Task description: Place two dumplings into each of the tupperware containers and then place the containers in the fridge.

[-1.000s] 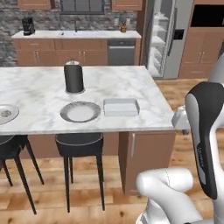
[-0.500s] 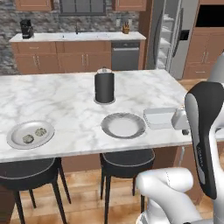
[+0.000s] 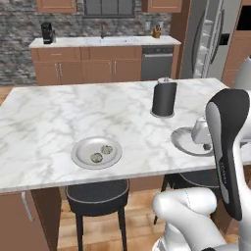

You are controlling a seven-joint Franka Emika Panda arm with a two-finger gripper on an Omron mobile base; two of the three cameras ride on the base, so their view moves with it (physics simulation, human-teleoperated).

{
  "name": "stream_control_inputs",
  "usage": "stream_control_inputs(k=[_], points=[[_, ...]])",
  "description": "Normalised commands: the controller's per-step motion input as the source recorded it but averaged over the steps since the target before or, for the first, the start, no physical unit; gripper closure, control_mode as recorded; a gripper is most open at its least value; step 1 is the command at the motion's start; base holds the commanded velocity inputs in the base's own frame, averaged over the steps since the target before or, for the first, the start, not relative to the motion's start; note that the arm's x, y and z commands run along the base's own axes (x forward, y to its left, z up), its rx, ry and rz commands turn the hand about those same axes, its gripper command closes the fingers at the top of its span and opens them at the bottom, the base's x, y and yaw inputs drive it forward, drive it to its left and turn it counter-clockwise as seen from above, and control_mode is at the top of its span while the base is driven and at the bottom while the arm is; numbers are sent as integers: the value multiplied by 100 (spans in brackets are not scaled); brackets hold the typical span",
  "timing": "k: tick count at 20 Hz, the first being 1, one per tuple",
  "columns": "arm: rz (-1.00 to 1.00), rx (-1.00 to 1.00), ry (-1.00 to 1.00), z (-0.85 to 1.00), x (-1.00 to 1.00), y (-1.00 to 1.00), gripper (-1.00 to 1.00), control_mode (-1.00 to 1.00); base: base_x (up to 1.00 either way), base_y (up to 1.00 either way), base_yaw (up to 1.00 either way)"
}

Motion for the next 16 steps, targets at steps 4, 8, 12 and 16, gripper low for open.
stream_control_inputs(k=[4,8,12,16], points=[[0,0,0,0,0,0,-100,100,4,62,0],[0,0,0,0,0,0,-100,100,20,87,0],[0,0,0,0,0,0,-100,100,19,82,0],[0,0,0,0,0,0,-100,100,43,40,-4]])
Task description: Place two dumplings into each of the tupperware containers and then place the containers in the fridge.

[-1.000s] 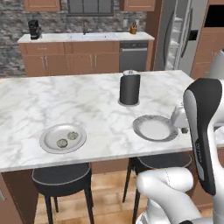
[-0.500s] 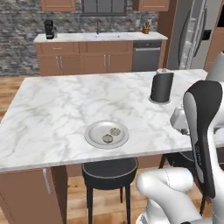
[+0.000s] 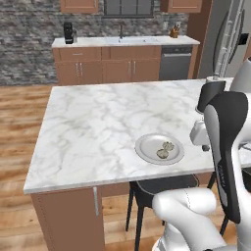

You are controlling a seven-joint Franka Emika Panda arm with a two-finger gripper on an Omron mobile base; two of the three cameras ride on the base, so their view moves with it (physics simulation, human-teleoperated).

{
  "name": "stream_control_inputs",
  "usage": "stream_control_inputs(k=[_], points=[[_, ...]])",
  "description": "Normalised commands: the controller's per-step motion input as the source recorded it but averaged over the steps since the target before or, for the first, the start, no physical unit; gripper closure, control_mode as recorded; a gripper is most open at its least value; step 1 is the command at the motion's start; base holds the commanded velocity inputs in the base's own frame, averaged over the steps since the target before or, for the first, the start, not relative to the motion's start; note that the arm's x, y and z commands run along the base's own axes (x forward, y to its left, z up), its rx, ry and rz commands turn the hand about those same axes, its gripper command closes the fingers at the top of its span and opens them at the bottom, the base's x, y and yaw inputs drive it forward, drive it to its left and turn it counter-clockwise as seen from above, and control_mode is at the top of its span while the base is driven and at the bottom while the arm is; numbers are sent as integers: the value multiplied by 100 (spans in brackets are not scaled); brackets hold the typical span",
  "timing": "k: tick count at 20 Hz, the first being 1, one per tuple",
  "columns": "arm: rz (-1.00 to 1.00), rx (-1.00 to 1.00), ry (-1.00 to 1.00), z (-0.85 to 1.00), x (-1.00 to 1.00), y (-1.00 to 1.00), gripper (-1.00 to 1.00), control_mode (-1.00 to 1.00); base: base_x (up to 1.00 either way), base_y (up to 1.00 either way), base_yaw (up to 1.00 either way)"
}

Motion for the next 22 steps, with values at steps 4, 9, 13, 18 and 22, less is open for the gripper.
stream_control_inputs(k=[4,9,13,18,22], points=[[0,0,0,0,0,0,-100,100,38,-1,-4],[0,0,0,0,0,0,-100,100,60,-1,-9],[0,0,0,0,0,0,-100,100,51,0,-15],[0,0,0,0,0,0,-100,100,62,1,-12],[-1,0,0,-24,49,9,-100,-100,38,3,-2]])
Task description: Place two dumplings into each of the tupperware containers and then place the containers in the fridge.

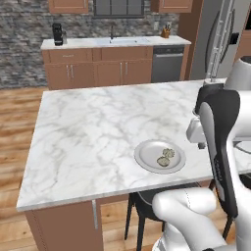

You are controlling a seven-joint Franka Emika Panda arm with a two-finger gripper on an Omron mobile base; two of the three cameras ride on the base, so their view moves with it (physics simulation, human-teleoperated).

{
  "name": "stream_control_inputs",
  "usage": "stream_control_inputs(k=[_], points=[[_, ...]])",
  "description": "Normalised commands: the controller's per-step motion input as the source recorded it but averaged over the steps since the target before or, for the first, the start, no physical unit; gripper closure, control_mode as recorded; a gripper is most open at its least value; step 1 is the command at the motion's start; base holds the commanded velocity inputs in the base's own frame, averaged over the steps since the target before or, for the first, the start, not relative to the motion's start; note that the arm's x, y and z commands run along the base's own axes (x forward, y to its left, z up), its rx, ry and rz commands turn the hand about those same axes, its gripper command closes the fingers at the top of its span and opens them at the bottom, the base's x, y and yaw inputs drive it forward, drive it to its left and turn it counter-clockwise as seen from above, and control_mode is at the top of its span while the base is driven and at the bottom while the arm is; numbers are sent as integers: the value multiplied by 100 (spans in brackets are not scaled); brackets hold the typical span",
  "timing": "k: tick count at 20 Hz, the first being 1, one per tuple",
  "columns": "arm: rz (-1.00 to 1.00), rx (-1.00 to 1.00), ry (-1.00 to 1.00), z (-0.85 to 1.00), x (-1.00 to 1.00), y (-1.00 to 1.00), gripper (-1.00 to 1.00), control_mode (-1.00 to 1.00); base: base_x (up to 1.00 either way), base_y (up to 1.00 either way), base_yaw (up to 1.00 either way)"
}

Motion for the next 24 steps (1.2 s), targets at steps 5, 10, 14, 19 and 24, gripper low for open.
stream_control_inputs(k=[5,10,14,19,24], points=[[-2,0,0,-63,100,15,-100,-100,0,0,0],[0,1,0,-93,100,-2,-100,-100,0,0,0],[0,6,0,-100,80,-16,-100,-100,0,0,0],[0,0,2,-98,62,0,-100,-100,0,0,0],[0,4,5,-73,48,-1,-100,-100,0,0,0]])
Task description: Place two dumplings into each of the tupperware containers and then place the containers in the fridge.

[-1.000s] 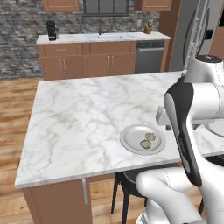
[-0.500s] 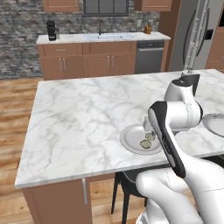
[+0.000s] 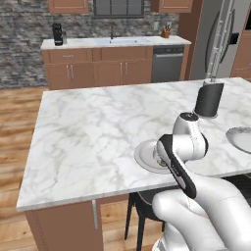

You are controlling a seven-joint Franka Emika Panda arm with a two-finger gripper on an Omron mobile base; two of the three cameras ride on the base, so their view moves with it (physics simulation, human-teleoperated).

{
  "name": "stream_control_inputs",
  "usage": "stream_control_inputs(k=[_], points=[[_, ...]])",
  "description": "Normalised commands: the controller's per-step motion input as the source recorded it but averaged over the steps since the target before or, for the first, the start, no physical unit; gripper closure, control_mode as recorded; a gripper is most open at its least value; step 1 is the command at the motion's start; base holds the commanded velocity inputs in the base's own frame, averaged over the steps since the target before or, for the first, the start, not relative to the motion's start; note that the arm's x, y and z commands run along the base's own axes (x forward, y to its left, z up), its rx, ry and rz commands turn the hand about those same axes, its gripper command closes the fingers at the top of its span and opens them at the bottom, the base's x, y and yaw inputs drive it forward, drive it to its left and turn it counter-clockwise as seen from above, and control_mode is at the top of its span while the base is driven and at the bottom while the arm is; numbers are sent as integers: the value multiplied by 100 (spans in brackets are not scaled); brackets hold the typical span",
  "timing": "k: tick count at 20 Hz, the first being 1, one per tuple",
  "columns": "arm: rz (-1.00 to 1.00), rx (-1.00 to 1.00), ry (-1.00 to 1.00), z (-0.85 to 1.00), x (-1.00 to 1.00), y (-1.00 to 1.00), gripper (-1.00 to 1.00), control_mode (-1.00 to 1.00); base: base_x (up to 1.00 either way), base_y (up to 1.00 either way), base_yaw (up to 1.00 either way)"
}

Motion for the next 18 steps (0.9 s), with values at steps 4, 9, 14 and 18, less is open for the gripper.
stream_control_inputs(k=[4,9,14,18], points=[[0,8,10,-42,30,-8,-100,-100,0,0,0],[0,3,2,-5,47,-2,-100,-100,0,0,0],[0,0,0,0,46,0,-100,-100,0,0,0],[0,0,0,-9,24,-3,-100,-100,0,0,0]])
